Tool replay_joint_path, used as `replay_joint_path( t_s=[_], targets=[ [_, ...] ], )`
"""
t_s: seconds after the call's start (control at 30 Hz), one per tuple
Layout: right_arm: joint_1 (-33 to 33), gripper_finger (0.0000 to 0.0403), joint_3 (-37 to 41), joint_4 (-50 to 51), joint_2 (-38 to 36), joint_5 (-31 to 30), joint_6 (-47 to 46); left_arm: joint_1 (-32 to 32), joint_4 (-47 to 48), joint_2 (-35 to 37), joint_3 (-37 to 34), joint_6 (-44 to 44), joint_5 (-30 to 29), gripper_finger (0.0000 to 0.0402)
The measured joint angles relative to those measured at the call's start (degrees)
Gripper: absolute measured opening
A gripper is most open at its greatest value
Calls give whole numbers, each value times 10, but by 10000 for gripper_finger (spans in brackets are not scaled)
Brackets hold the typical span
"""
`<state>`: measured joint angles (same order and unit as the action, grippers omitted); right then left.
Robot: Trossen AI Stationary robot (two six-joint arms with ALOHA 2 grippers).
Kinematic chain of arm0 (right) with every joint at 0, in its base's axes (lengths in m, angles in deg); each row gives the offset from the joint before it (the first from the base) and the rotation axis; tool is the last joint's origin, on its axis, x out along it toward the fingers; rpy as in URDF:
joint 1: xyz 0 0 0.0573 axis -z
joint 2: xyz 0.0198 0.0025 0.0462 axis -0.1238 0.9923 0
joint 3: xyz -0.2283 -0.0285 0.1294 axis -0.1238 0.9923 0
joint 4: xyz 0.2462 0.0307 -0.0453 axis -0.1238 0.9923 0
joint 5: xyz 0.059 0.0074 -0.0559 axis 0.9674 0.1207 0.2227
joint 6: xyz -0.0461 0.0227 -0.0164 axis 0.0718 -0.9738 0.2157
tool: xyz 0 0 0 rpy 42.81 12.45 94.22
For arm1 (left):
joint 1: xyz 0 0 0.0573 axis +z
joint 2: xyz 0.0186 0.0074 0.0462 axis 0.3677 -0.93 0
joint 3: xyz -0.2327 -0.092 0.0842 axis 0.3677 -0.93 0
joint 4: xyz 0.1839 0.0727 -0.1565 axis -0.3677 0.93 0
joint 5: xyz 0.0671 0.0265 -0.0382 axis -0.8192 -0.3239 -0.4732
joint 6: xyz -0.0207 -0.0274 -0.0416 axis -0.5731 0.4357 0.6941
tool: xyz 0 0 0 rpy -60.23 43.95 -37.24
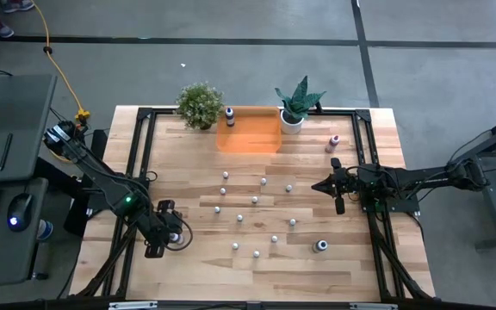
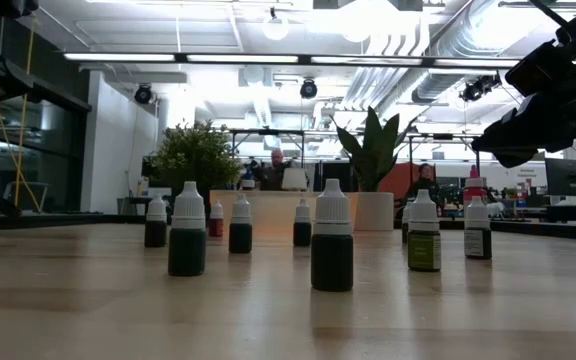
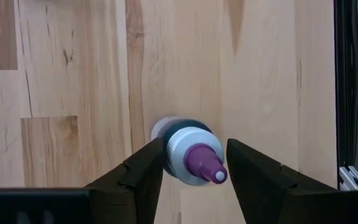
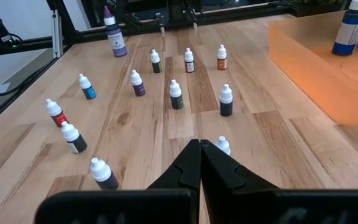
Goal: Pick & Place food coloring
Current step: Put the large violet bottle into the bin
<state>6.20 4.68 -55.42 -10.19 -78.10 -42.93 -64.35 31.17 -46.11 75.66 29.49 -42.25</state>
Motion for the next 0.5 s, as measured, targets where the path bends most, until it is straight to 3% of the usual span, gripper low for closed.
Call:
replay_joint_path(
  t_s=[0.5],
  targets=[
    [0,0,0,0,0,0,0,0,-2,0,0,0,-4,170]
  ],
)
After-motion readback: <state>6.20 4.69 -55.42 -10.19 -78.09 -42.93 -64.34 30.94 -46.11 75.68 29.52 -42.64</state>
